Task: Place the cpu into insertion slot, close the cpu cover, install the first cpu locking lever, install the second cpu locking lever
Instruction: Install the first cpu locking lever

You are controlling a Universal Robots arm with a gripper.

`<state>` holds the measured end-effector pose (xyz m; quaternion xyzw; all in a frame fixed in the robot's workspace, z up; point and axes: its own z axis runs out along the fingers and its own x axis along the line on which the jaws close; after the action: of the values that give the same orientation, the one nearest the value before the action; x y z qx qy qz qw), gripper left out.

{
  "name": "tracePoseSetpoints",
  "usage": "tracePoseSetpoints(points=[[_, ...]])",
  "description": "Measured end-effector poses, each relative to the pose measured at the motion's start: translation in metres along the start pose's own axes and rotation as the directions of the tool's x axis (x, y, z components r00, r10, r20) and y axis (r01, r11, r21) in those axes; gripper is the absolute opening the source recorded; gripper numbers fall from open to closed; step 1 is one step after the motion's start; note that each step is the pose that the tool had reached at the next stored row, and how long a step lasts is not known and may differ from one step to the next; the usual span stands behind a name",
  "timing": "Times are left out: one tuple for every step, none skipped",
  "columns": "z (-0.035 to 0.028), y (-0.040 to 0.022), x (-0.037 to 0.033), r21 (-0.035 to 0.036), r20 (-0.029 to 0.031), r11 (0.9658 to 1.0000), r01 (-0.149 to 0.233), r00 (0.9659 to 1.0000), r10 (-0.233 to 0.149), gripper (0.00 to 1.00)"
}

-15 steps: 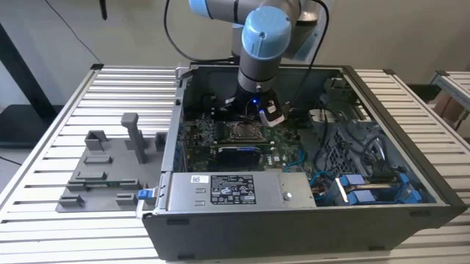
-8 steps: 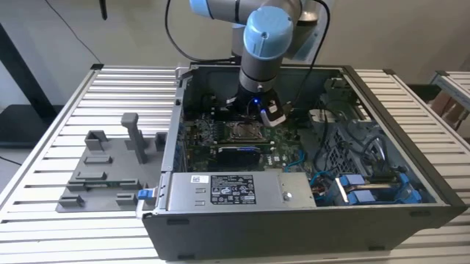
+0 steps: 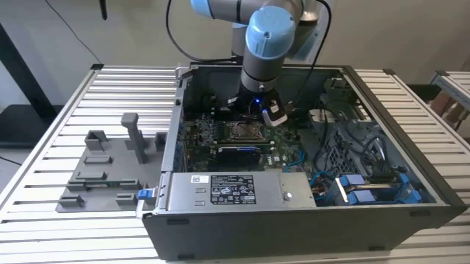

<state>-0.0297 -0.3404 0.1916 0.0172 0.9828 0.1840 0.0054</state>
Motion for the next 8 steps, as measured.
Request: tracePoseSetpoints(points=[[-0.0006, 0.0004, -0.0002, -0.0007, -0.0008, 1.0000, 0.000, 1.0000, 0.000, 0.11], [-0.0014, 0.0006, -0.0002, -0.0005, -0.0014, 1.0000, -0.001, 1.0000, 0.001, 0.11], [-0.0024, 0.0009, -0.0002, 0.0003, -0.0021, 1.0000, -0.001, 1.0000, 0.001, 0.11], [-0.0027, 0.0010, -0.0003, 0.0002, -0.0022, 1.0000, -0.001, 1.0000, 0.001, 0.11], [-0.0027, 0.0011, -0.0004, -0.0001, -0.0022, 1.0000, -0.001, 1.0000, 0.001, 0.11], [-0.0032, 0.0012, -0.0004, 0.0003, -0.0024, 1.0000, -0.001, 1.0000, 0.001, 0.11], [-0.0044, 0.0016, -0.0004, 0.0004, -0.0032, 1.0000, -0.001, 1.0000, 0.001, 0.11], [-0.0069, 0.0026, -0.0004, 0.0003, -0.0033, 1.0000, -0.001, 1.0000, 0.001, 0.11]])
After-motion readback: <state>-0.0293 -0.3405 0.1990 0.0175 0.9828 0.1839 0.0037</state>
